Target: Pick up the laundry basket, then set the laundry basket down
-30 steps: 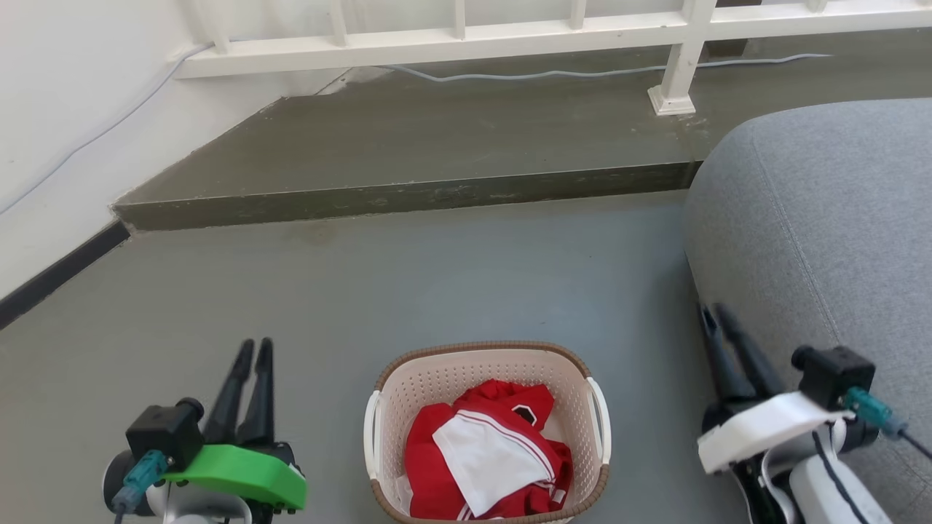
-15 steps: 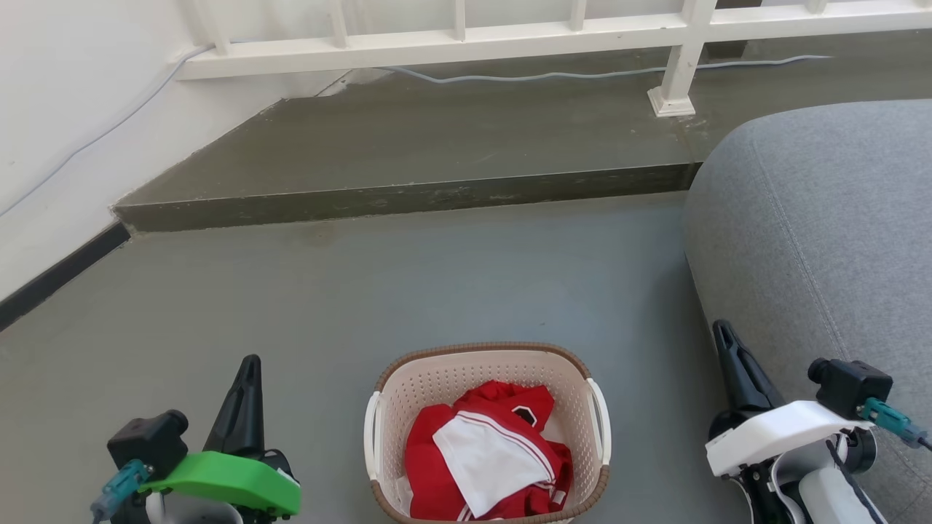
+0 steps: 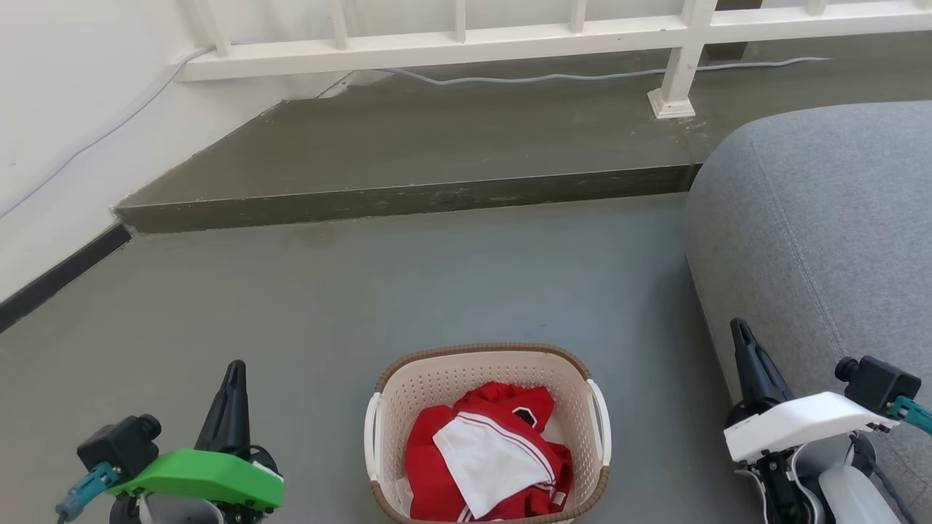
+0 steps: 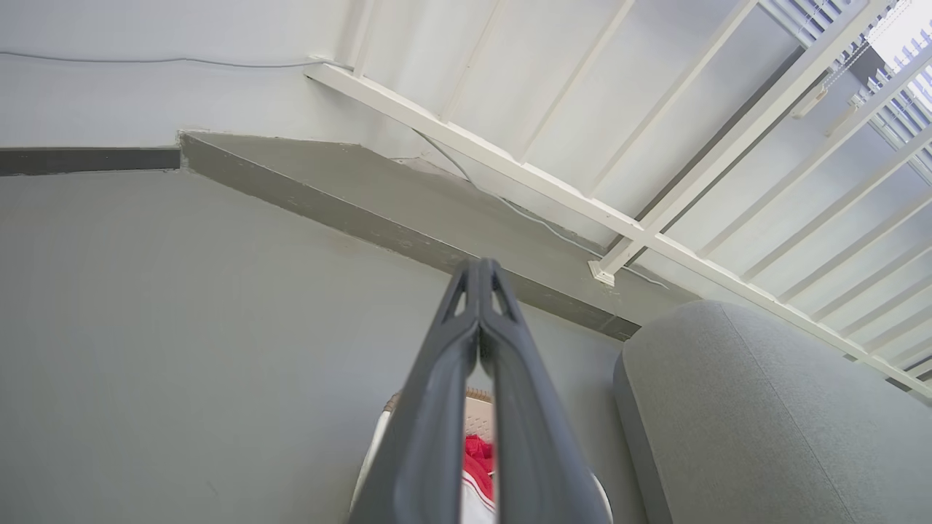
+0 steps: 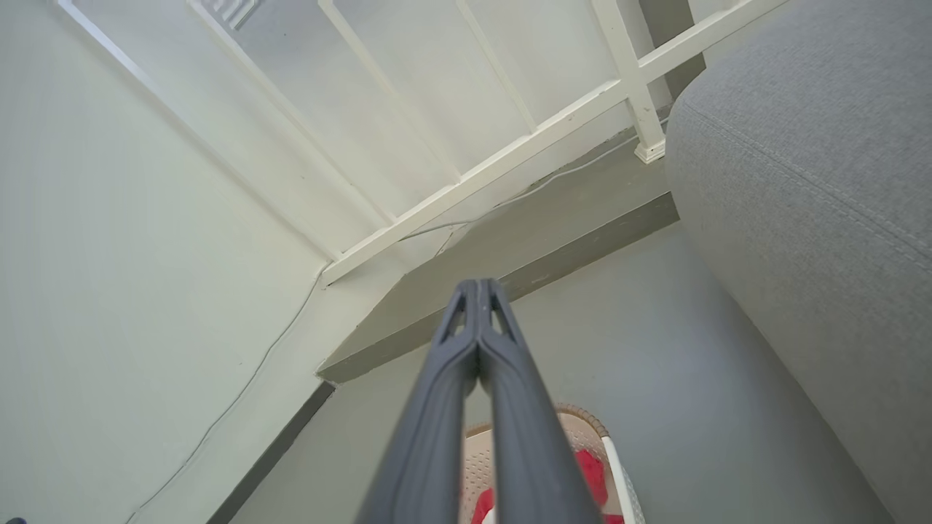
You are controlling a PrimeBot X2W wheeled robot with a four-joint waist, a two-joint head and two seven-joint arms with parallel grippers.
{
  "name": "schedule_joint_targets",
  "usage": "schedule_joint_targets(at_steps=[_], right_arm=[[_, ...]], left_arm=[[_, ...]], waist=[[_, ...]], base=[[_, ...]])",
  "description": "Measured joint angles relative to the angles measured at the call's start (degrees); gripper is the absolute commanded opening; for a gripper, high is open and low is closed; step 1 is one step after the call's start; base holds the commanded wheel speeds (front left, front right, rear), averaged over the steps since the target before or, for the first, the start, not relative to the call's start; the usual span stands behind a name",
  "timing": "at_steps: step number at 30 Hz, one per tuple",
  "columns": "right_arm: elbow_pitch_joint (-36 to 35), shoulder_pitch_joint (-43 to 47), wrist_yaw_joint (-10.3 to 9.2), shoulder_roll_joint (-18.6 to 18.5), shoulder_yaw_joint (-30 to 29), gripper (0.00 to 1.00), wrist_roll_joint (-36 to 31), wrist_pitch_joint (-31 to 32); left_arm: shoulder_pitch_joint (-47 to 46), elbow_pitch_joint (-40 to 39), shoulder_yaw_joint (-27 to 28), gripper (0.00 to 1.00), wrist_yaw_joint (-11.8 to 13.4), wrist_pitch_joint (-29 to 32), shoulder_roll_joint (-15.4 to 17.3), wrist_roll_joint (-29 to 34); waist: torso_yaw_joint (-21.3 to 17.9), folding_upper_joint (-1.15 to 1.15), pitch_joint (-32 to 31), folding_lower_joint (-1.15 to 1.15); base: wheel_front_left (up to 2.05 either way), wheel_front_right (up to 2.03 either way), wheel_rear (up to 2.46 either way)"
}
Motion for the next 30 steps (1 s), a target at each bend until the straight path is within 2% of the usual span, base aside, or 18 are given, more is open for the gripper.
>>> schedule_joint_targets(at_steps=[30], right_arm=[[0.46, -1.29, 0.53, 0.87, -5.49, 0.00, 21.56, 6.24]], left_arm=[[-0.34, 1.38, 3.24, 0.00, -0.51, 5.88, 0.23, -21.67]], waist=[[0.04, 0.00, -0.38, 0.00]], base=[[0.00, 0.00, 0.00]])
